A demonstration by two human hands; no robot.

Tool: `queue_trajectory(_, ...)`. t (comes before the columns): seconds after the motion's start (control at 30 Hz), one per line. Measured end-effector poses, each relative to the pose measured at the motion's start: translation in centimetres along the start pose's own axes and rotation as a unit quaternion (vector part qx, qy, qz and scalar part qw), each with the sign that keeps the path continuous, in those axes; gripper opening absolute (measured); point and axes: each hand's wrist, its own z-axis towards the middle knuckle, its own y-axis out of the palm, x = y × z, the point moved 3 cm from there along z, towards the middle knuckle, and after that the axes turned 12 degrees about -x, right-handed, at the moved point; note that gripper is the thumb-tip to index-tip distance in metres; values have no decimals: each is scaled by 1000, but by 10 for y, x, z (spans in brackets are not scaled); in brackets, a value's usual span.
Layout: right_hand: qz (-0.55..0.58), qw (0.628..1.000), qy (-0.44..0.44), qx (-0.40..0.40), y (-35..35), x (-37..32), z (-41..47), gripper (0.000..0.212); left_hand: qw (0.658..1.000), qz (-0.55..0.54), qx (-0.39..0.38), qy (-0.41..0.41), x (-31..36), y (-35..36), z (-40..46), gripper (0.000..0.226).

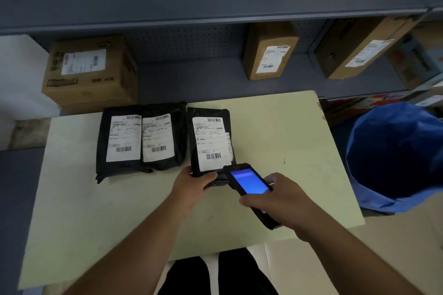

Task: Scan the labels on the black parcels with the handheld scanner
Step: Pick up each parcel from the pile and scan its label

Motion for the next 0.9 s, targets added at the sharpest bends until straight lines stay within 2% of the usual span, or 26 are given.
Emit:
queue_trajectory(0.37, 23, 999, 22, 7, -44, 30, 10, 49, 999, -3, 14, -40, -3, 46, 40, 40)
queue_trajectory(0.57, 35, 999, 31, 9, -64, 39, 16, 50, 999, -28, 16, -29, 9, 75, 57, 65)
queue_trajectory(0.9, 63, 997, 37, 18, -87, 52, 25, 47, 999, -16, -3, -34, 20, 114, 103, 77)
